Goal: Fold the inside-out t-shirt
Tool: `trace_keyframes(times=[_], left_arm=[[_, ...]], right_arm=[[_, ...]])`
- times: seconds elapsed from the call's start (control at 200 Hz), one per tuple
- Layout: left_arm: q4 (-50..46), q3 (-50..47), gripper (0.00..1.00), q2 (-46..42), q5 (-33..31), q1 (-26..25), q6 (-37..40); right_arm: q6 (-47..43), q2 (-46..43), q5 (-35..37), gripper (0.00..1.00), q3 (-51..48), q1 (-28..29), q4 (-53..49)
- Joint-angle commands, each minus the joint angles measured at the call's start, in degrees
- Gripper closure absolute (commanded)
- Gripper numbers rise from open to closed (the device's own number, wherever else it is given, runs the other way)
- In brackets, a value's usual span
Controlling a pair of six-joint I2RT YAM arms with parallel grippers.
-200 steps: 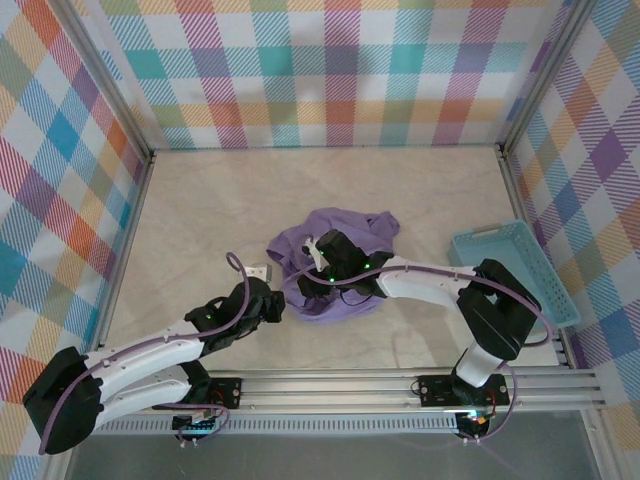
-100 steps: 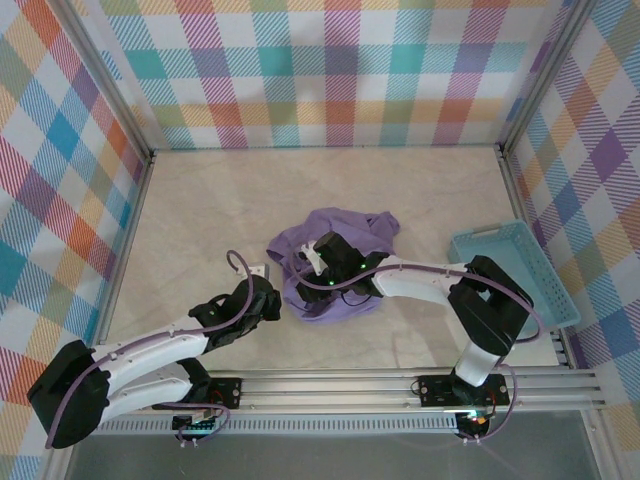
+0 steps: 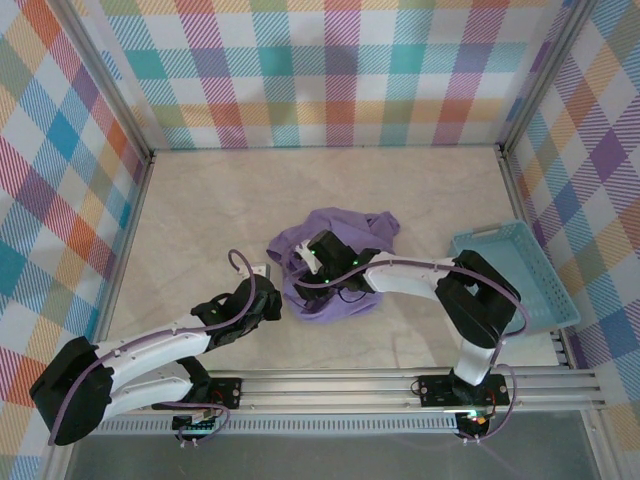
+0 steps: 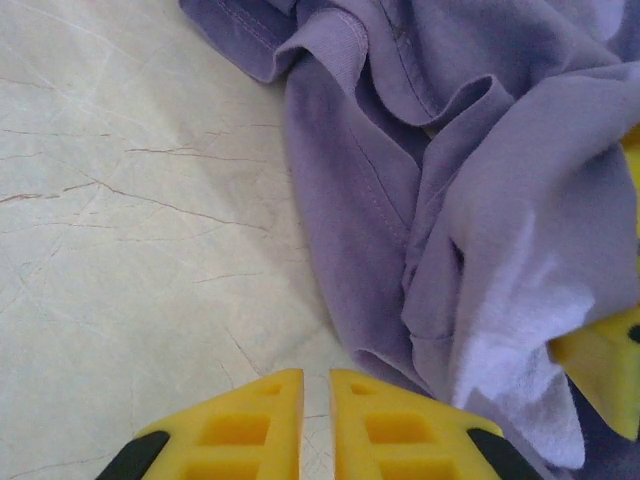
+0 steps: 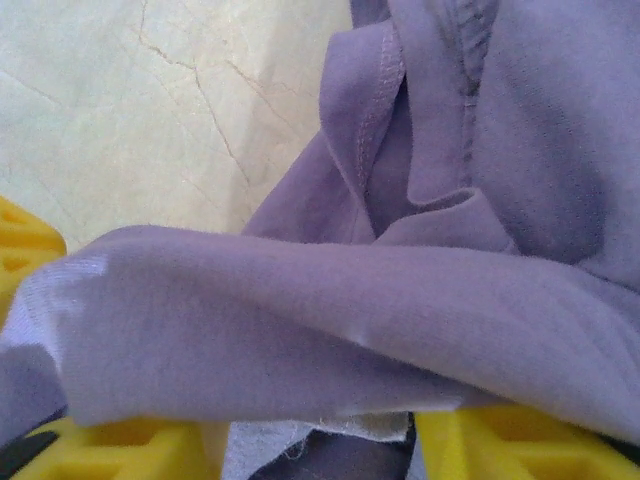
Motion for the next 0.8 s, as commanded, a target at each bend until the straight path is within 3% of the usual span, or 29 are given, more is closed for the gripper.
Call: trace_keyframes(times=[0.0,0.215,0.375,0.57,0.795], left_arm=[[-0.05,1.55,0.84,-0.25,-0.35,0.57,-0.64],[-1.76,2.06,0.78,-2.78,-0.13,0.71,-0.23],[-3.58,3.78,0.73,-6.39,1.75,0.65,0.94],[-6.04,7.81,0.63,-6.93,4.88,0.64,3.02],[-3.49,12.34,0.47,-2.19,7.41,0.63,3.37]], right_arm=[[-1.36,0.24,-1.06,0.59,1.96,-0.01,-1.10],[-0.72,-3.53,-0.78,0.88,0.92,0.14,-3.09],[0.07,-8.19,-0.16,1.00,-0.99,0.66,-4.45],[1.13,-14.81,1.28,1.00,-1.21,2.08,-10.13],[5.83,-23.63,10.00,1.00,-2.15,4.16,-24.03]])
